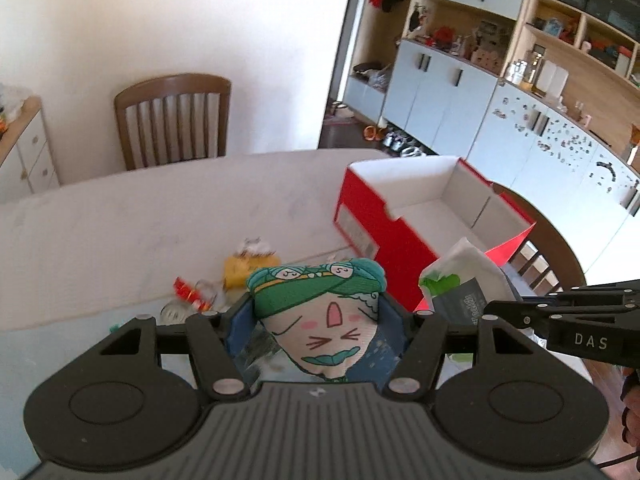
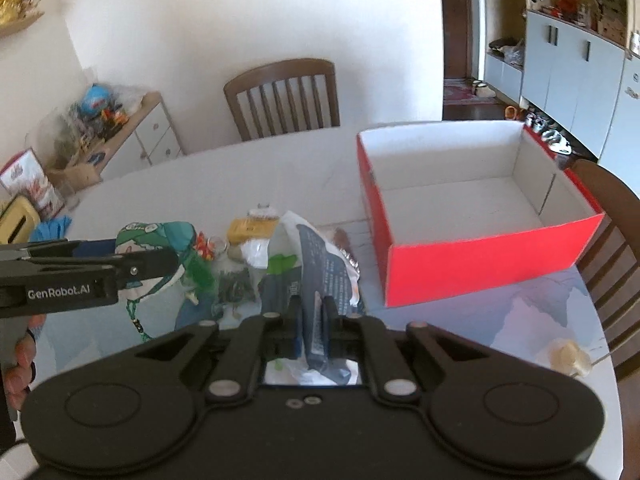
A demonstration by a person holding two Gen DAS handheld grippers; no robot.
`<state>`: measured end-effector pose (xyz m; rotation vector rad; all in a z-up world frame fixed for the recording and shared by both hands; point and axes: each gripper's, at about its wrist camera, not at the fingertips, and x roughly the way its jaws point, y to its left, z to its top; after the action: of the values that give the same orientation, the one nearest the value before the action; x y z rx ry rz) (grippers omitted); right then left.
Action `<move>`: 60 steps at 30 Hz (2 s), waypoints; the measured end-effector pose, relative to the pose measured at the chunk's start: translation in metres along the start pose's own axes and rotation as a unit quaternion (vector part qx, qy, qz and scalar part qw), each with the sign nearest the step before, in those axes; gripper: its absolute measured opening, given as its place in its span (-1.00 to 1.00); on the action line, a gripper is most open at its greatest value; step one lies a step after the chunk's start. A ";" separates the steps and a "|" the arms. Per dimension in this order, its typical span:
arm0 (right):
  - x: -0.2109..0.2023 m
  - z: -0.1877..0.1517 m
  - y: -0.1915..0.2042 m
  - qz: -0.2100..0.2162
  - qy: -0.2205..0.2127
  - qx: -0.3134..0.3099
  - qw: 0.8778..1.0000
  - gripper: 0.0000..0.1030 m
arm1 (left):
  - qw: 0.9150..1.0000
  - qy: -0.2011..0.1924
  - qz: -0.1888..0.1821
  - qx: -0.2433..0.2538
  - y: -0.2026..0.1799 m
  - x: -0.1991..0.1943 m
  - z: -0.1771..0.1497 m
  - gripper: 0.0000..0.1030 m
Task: Organize objects
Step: 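Carry the doll in left tool and the bag in right tool over the shoebox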
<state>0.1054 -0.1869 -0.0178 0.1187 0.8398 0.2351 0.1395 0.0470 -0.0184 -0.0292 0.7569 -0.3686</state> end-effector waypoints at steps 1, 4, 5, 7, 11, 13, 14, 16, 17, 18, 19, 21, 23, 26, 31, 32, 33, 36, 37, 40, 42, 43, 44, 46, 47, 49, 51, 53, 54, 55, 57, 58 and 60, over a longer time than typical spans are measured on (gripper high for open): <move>-0.003 0.004 -0.003 0.000 -0.004 0.003 1.000 -0.86 | 1.000 -0.003 -0.002 0.006 -0.005 0.000 0.006 0.25; -0.010 0.014 -0.014 -0.003 -0.016 0.009 1.000 -0.85 | 1.000 -0.007 -0.008 0.019 -0.018 0.001 0.021 0.25; -0.012 0.019 -0.018 -0.004 -0.019 0.011 1.000 -0.85 | 1.000 -0.007 -0.010 0.021 -0.023 0.003 0.026 0.25; -0.014 0.028 -0.026 -0.008 -0.025 0.010 1.000 -0.85 | 1.000 -0.009 -0.014 0.025 -0.032 0.007 0.036 0.25; -0.013 0.043 -0.045 -0.016 -0.031 0.007 0.999 -0.85 | 0.999 -0.011 -0.013 0.031 -0.052 0.020 0.057 0.25; -0.011 0.050 -0.055 -0.019 -0.031 0.004 0.999 -0.85 | 0.999 -0.011 -0.009 0.036 -0.062 0.027 0.066 0.25; -0.008 0.054 -0.060 -0.019 -0.029 0.001 0.999 -0.85 | 0.999 -0.011 -0.007 0.040 -0.068 0.032 0.072 0.25; -0.006 0.061 -0.071 -0.020 -0.025 -0.003 0.999 -0.85 | 0.999 -0.008 -0.004 0.043 -0.079 0.040 0.082 0.25; -0.003 0.065 -0.077 -0.019 -0.023 -0.004 1.000 -0.85 | 0.999 -0.006 -0.005 0.044 -0.085 0.046 0.088 0.25; 0.000 0.069 -0.083 -0.017 -0.021 -0.005 1.000 -0.85 | 0.999 -0.005 -0.004 0.046 -0.091 0.051 0.092 0.25; 0.001 0.073 -0.088 -0.018 -0.021 -0.007 1.000 -0.85 | 0.999 -0.005 -0.002 0.048 -0.097 0.056 0.096 0.25; 0.006 0.082 -0.101 -0.019 -0.020 -0.012 1.000 -0.85 | 0.999 -0.004 0.001 0.051 -0.110 0.067 0.105 0.25; 0.011 0.090 -0.113 -0.019 -0.018 -0.012 1.000 -0.85 | 0.998 -0.004 0.003 0.055 -0.123 0.078 0.113 0.25; 0.021 0.101 -0.132 -0.022 -0.014 -0.019 0.999 -0.85 | 0.998 -0.002 0.010 0.062 -0.142 0.097 0.123 0.25; 0.040 0.116 -0.163 -0.027 -0.005 -0.023 0.999 -0.85 | 0.997 0.005 0.023 0.068 -0.166 0.132 0.129 0.25; 0.045 0.119 -0.170 -0.027 -0.002 -0.023 0.999 -0.85 | 0.997 0.010 0.024 0.067 -0.170 0.140 0.129 0.25; 0.049 0.121 -0.176 -0.028 0.000 -0.023 0.999 -0.85 | 0.997 0.014 0.025 0.065 -0.173 0.148 0.129 0.25; 0.063 0.124 -0.192 -0.029 0.011 -0.023 0.999 -0.85 | 0.997 0.029 0.032 0.063 -0.180 0.169 0.126 0.25; 0.068 0.124 -0.196 -0.028 0.016 -0.021 0.999 -0.85 | 0.997 0.032 0.034 0.063 -0.182 0.176 0.124 0.25; 0.082 0.122 -0.206 -0.030 0.030 -0.024 0.999 -0.85 | 0.996 0.047 0.045 0.063 -0.186 0.198 0.117 0.26; 0.092 0.120 -0.210 -0.030 0.040 -0.027 0.998 -0.85 | 0.996 0.056 0.049 0.058 -0.186 0.212 0.112 0.26; 0.096 0.120 -0.210 -0.028 0.045 -0.029 0.998 -0.85 | 0.995 0.061 0.051 0.057 -0.186 0.218 0.110 0.26; 0.101 0.118 -0.210 -0.027 0.052 -0.032 0.998 -0.85 | 0.995 0.067 0.054 0.054 -0.186 0.225 0.108 0.26; 0.110 0.116 -0.212 -0.025 0.063 -0.040 0.997 -0.85 | 0.994 0.077 0.057 0.050 -0.183 0.236 0.104 0.26; 0.115 0.115 -0.211 -0.022 0.069 -0.045 0.996 -0.85 | 0.994 0.083 0.060 0.049 -0.182 0.242 0.102 0.26; 0.124 0.113 -0.211 -0.019 0.079 -0.054 0.995 -0.85 | 0.992 0.092 0.066 0.051 -0.181 0.250 0.098 0.26; 0.131 0.111 -0.211 -0.014 0.087 -0.063 0.994 -0.85 | 0.991 0.099 0.069 0.052 -0.181 0.257 0.094 0.26; 0.138 0.109 -0.212 -0.013 0.095 -0.068 0.993 -0.85 | 0.990 0.108 0.070 0.050 -0.179 0.263 0.092 0.26; 0.141 0.109 -0.213 -0.011 0.098 -0.069 0.993 -0.85 | 0.990 0.112 0.071 0.048 -0.178 0.265 0.090 0.26; 0.143 0.108 -0.213 -0.009 0.102 -0.072 0.992 -0.85 | 0.989 0.117 0.072 0.047 -0.177 0.268 0.089 0.26; 0.147 0.105 -0.212 -0.007 0.108 -0.076 0.991 -0.85 | 0.988 0.128 0.073 0.046 -0.176 0.273 0.086 0.26; 0.149 0.103 -0.212 -0.005 0.111 -0.076 0.991 -0.85 | 0.987 0.133 0.073 0.046 -0.175 0.275 0.084 0.26; 0.153 0.100 -0.213 -0.004 0.118 -0.076 0.990 -0.85 | 0.986 0.143 0.072 0.048 -0.177 0.279 0.082 0.26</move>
<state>0.3127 -0.3559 -0.1034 -0.0562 1.0531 0.3091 0.3250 -0.2212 -0.1169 0.1728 1.0182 -0.2732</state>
